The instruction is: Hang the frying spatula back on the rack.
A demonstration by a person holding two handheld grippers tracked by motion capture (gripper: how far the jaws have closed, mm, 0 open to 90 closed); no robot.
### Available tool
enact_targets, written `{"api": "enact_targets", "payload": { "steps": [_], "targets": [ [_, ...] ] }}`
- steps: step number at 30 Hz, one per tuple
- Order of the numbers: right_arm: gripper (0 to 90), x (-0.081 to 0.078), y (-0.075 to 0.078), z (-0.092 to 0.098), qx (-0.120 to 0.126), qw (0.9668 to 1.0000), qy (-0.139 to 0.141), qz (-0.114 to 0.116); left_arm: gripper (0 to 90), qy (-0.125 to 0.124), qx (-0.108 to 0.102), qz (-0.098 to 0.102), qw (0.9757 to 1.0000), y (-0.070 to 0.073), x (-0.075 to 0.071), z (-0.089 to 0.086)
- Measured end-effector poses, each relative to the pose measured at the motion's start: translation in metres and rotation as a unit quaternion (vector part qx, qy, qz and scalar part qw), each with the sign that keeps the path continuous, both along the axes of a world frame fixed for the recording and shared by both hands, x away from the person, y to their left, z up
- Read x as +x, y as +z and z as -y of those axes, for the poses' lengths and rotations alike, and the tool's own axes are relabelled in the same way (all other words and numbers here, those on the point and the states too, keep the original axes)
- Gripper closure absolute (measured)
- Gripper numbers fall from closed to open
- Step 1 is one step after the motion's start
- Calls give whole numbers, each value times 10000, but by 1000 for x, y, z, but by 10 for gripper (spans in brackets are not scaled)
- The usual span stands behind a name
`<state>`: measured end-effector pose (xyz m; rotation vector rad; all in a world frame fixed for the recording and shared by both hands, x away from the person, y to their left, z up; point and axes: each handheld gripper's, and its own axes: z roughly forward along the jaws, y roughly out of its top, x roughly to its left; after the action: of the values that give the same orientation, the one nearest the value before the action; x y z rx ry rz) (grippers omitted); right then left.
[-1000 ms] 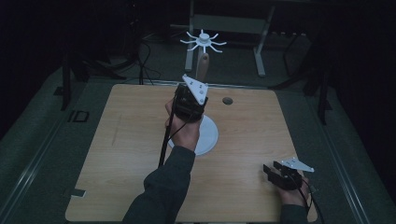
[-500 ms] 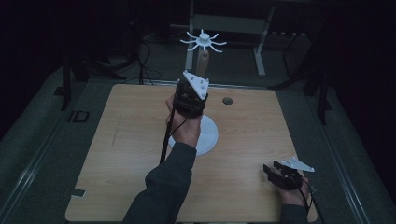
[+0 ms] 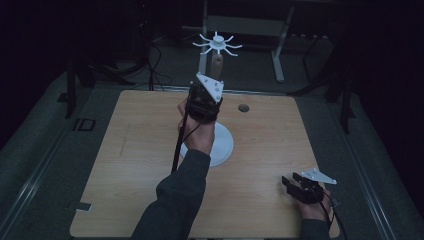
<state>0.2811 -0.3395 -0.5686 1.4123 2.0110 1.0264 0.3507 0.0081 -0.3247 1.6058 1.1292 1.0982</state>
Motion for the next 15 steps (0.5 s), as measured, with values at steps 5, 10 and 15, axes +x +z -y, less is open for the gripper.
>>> {"api": "enact_targets", "payload": {
  "steps": [5,10,15],
  "targets": [
    [486,0,0,0,-1,10000,0,0,742,-26,-6,-22,10000,0,1,-1],
    [486,0,0,0,-4,10000,2,-3,743,-25,6,-19,10000,0,3,-1],
    [486,0,0,0,-2,10000,0,-1,743,8,49,-71,10000,0,6,-2]
  ]
}}
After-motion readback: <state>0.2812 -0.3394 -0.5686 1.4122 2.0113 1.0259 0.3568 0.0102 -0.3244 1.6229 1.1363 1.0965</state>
